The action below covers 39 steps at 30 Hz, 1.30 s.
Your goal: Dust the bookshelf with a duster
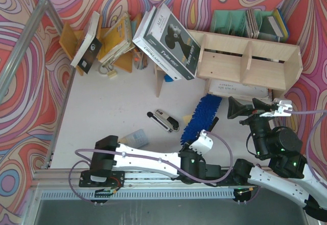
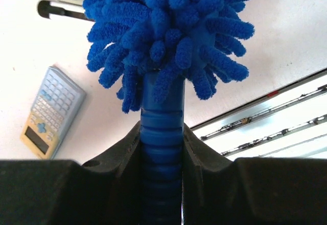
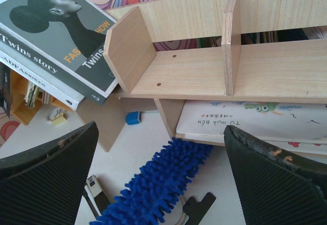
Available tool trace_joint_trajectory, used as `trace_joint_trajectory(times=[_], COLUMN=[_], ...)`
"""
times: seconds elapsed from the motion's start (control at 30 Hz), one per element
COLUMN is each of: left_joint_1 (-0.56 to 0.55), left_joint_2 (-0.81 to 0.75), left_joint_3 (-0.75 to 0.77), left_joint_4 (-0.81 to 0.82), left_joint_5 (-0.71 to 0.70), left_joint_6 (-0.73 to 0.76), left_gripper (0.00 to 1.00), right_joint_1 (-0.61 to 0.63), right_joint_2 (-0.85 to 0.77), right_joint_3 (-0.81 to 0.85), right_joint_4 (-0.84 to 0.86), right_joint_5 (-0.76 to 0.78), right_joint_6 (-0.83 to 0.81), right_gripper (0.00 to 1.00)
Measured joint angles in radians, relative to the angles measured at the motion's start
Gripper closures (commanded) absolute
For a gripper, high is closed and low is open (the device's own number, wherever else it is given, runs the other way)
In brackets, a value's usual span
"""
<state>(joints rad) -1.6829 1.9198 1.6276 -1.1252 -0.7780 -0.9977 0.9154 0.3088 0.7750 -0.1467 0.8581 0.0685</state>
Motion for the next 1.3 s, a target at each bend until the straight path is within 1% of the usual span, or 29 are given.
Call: trace_joint_trajectory(times=[0.13,0.27,0.53,0.77,0.9,1.03,1.17,1.3], left_joint_1=[-0.008,-0.013,-0.018,-0.031,-0.073,-0.143,-0.202,-0.254], left_joint_2=[-0.074,-0.119,-0.085,-0.075,-0.075,-0.075,-0.084,-0.125], left_joint_3=[0.014,-0.035,-0.141,-0.150,-0.123,-0.116,-0.127,-0.156], left_joint_4=[-0.047,-0.039,0.032,0.046,0.020,0.019,0.018,-0.013], left_joint_5=[-0.018,-0.015,0.018,0.015,-0.012,-0.042,-0.045,-0.056], left_joint_6=[-0.005,-0.001,0.016,0.022,0.037,0.052,0.056,0.043], left_gripper=[1.00,1.00,1.00,1.00,1.00,1.00,1.00,1.00], right_joint_1=[0.000,0.000,0.000,0.000,0.000,0.000,0.000,0.000], right_joint_2=[0.000,0.001,0.003,0.023,0.024,0.025,0.027,0.028], right_joint_3=[0.000,0.000,0.000,0.000,0.000,0.000,0.000,0.000], right_joint_4=[0.000,0.000,0.000,0.000,0.000,0.000,0.000,0.000], right_joint_5=[0.000,0.000,0.000,0.001,0.005,0.005,0.009,0.014], right_joint_6=[0.000,0.000,-0.001,-0.001,-0.001,-0.002,-0.005,-0.012], right_gripper=[0.01,0.01,0.01,0.01,0.01,0.01,0.01,0.01])
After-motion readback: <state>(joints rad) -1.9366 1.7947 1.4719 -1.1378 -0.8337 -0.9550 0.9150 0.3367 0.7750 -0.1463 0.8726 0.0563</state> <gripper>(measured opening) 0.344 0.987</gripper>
